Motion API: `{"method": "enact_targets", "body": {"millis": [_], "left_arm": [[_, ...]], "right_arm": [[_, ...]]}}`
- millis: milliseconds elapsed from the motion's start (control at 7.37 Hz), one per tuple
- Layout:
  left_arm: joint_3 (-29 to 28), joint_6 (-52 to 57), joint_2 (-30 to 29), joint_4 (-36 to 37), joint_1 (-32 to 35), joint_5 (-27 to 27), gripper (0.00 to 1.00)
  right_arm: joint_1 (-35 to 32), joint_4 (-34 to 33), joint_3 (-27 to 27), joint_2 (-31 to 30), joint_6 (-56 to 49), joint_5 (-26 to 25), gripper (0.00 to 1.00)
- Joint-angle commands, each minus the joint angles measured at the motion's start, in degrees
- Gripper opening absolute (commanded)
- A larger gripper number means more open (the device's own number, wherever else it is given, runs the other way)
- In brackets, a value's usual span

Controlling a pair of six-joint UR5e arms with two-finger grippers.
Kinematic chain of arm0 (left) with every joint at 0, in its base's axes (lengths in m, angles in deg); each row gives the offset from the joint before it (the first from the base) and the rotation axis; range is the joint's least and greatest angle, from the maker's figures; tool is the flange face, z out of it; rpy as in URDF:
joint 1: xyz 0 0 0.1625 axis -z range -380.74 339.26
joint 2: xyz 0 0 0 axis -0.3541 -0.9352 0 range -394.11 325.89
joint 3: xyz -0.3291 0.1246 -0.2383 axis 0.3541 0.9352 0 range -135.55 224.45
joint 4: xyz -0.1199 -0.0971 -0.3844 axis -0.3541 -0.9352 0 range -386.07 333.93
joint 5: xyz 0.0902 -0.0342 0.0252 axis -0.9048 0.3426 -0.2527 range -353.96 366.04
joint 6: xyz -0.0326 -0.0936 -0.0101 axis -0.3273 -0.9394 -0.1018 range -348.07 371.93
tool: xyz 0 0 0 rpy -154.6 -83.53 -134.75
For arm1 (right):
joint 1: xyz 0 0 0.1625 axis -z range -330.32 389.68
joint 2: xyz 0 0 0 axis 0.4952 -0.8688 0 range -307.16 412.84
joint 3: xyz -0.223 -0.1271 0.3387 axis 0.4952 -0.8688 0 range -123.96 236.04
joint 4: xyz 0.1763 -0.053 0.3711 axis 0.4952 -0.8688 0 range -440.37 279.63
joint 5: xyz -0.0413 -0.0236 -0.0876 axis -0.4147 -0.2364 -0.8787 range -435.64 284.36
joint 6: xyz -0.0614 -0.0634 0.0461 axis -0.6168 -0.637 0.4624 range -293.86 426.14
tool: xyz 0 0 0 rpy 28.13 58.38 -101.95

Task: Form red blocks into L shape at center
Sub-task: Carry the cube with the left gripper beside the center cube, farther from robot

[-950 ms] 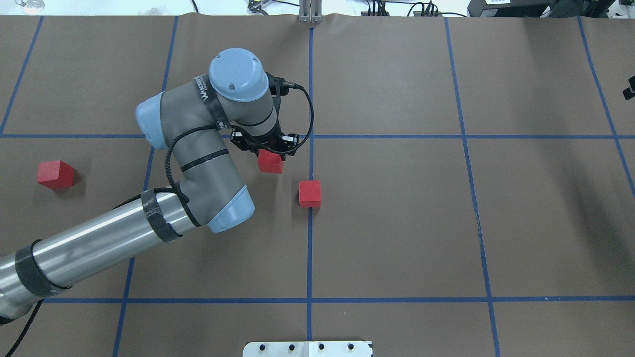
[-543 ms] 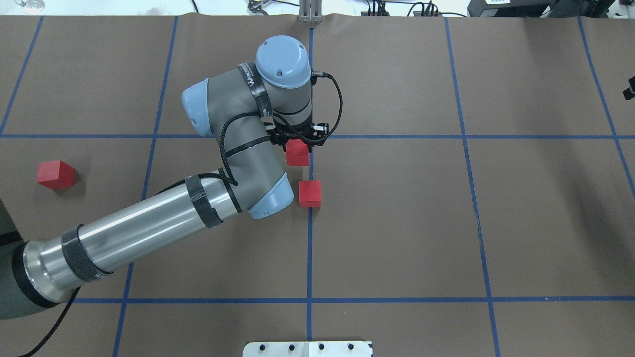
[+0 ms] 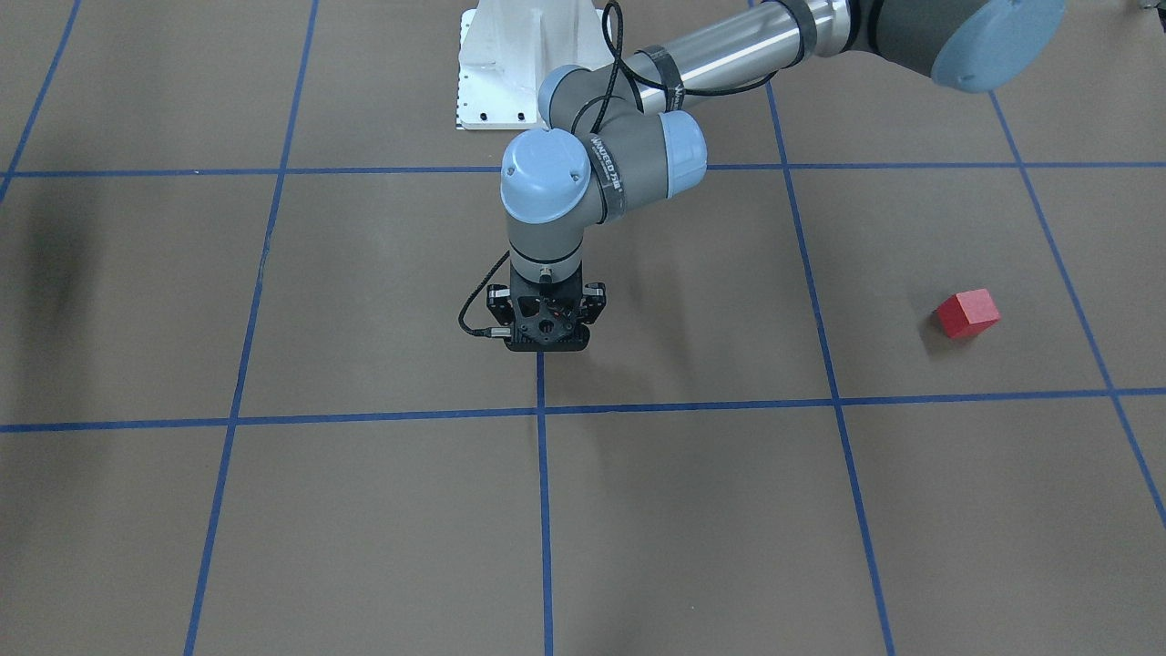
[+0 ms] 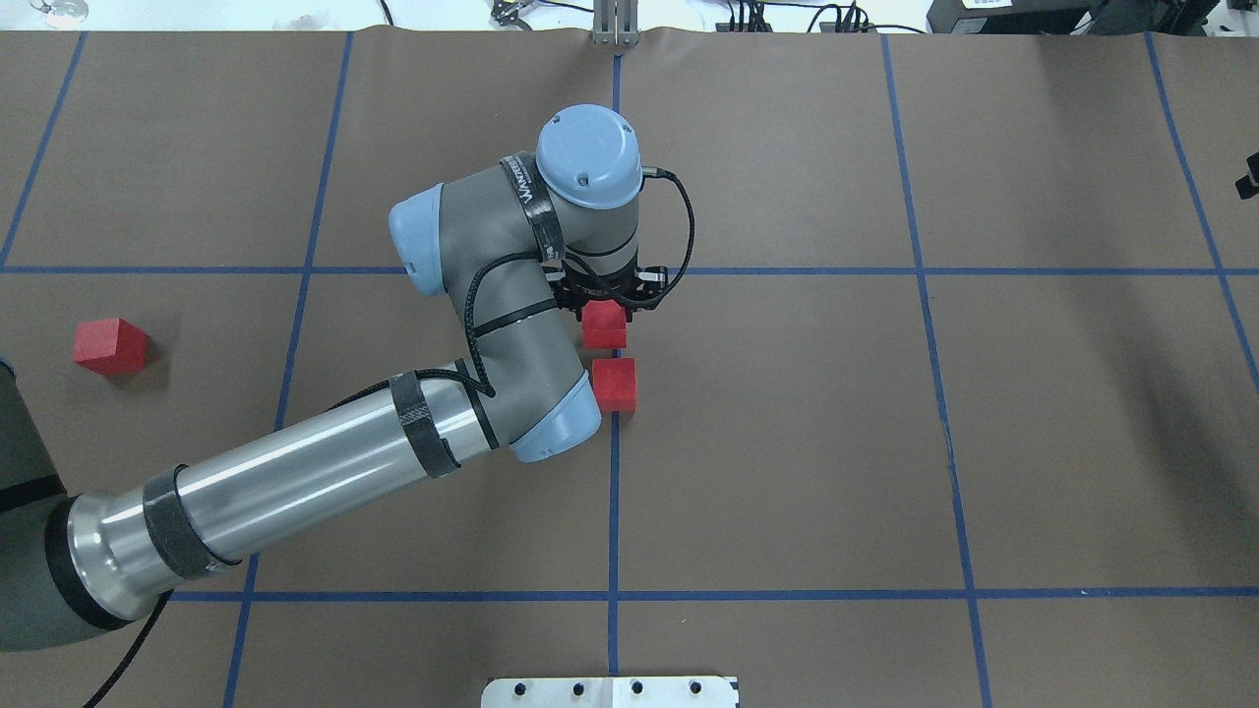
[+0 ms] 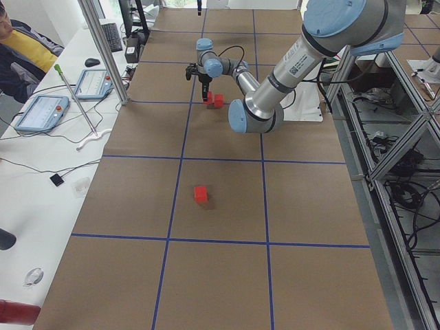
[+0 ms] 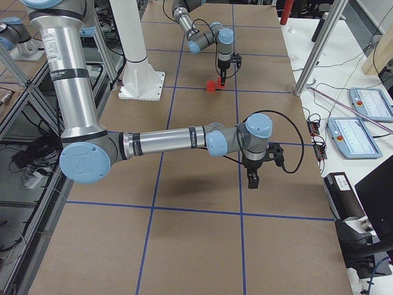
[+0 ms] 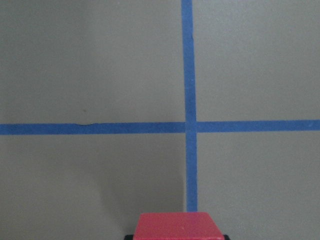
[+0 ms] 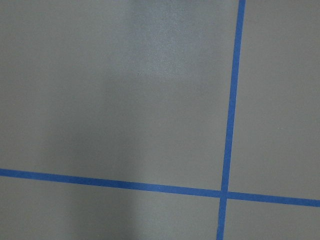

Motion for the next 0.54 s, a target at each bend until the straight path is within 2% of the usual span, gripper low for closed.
{"method": "enact_targets", "body": {"millis": [0, 407], "left_arm": [[0.0, -0.1, 0.0, 0.0, -0.7, -0.3, 0.00], [0.2, -0.7, 0.2, 0.0, -1.3, -0.5, 0.00]], "right_arm": [[0.0, 0.0, 0.0, 0.0, 0.1, 0.0, 1.00], [0.0, 0.0, 0.0, 0.0, 0.2, 0.0, 0.99]]}}
